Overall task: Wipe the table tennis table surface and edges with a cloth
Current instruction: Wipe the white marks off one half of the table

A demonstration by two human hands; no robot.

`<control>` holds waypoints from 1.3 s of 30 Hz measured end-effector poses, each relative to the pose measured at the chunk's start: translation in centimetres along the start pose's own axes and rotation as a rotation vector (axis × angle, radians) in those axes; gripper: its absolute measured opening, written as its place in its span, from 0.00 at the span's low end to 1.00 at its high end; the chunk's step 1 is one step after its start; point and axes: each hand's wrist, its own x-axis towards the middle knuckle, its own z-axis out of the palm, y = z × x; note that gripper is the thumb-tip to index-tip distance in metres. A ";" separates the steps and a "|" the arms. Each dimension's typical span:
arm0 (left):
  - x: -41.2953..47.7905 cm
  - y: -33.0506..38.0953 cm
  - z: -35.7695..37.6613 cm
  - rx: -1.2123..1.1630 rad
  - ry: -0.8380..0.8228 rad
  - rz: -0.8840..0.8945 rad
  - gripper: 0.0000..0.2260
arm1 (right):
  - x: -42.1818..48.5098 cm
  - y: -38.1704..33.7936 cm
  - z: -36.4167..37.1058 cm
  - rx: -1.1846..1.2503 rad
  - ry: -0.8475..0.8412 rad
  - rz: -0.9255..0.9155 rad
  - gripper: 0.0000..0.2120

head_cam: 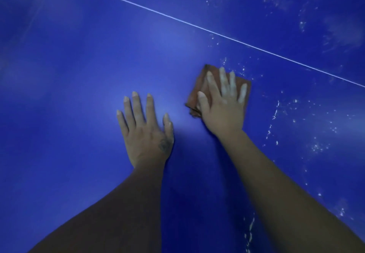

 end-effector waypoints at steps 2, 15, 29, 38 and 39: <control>0.2 0.2 0.2 -0.005 0.024 0.009 0.31 | 3.8 -3.1 0.2 0.013 0.007 -0.060 0.32; 0.6 -0.1 0.8 -0.013 0.083 0.021 0.29 | 10.1 6.9 0.1 0.043 0.093 0.013 0.31; 0.4 -0.1 0.9 -0.039 0.081 0.027 0.29 | 8.9 4.4 -0.6 0.073 0.017 0.233 0.31; 0.3 0.1 0.5 -0.053 0.054 0.009 0.29 | 6.4 15.8 -1.3 0.066 0.036 0.328 0.32; 0.3 0.1 0.5 -0.053 0.048 0.007 0.29 | 5.8 17.8 -1.5 0.075 0.038 0.410 0.33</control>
